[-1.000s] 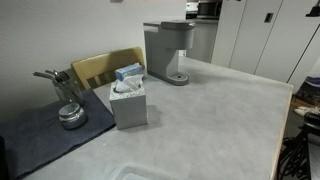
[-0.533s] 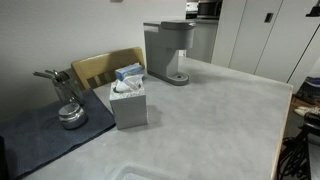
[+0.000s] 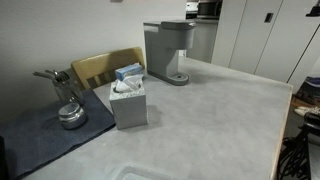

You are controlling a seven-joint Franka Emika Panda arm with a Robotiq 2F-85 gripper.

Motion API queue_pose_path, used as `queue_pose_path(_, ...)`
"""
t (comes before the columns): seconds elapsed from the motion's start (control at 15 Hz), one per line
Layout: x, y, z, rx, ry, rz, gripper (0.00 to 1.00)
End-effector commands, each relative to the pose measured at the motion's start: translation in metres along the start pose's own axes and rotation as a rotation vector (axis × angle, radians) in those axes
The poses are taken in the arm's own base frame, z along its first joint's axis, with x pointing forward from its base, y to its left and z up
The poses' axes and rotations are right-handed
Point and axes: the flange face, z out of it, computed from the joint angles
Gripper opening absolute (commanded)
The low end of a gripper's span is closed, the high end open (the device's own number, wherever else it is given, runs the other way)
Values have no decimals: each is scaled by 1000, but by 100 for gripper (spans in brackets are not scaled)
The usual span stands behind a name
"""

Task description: Press down on the top of the coffeemaker

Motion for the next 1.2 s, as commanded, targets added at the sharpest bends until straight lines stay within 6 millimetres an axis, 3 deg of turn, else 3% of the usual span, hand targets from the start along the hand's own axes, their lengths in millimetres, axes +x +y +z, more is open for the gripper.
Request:
queue_pose_path(0.0, 8, 6, 0, 16, -26, -10, 100)
queue_pose_path(1.13, 12, 7, -1, 15, -24, -10, 100)
